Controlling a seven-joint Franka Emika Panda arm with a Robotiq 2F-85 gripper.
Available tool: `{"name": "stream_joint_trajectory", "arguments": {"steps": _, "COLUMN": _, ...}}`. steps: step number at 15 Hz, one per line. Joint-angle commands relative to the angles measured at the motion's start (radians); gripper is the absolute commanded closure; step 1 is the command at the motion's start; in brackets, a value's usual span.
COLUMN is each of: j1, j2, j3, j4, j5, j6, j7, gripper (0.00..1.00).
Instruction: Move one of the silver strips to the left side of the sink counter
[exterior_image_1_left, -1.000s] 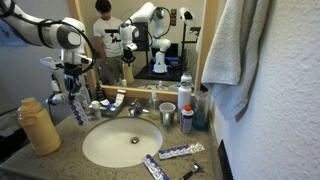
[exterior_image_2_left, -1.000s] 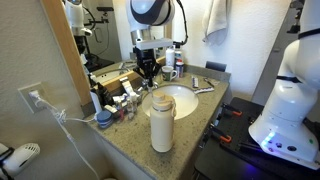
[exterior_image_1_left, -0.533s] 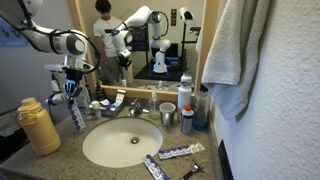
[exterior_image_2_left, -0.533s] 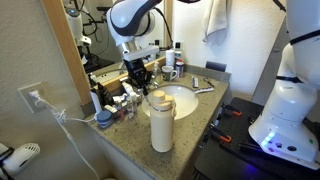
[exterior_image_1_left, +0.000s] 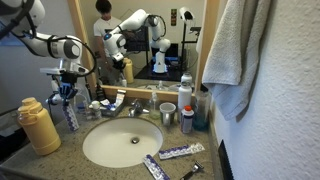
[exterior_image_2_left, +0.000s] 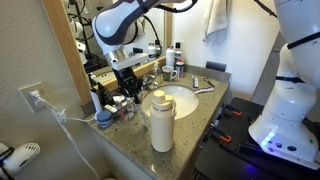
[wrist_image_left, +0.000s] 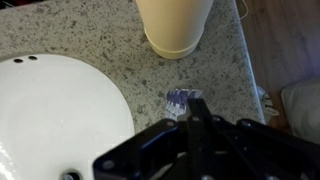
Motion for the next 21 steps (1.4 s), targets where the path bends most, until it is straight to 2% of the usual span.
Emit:
{"name": "stream_joint_trajectory", "arguments": {"steps": 1, "j1": 0.031, "j2": 0.042, "j3": -0.019, "j4": 0.044, "j5": -0.045, "j6": -0.009, "j7": -0.009, "gripper": 1.00}}
{"name": "stream_joint_trajectory", "arguments": {"steps": 8, "j1": 0.080, "j2": 0.112, "j3": -0.035, "j4": 0.105, "j5": -0.168, "j6": -0.008, "j7": -0.001, "gripper": 1.00}}
{"name": "stream_joint_trajectory", "arguments": {"steps": 21, "j1": 0.115, "j2": 0.258, "j3": -0.038, "j4": 0.231, "j5": -0.191, "j6": 0.080, "j7": -0.063, "gripper": 1.00}}
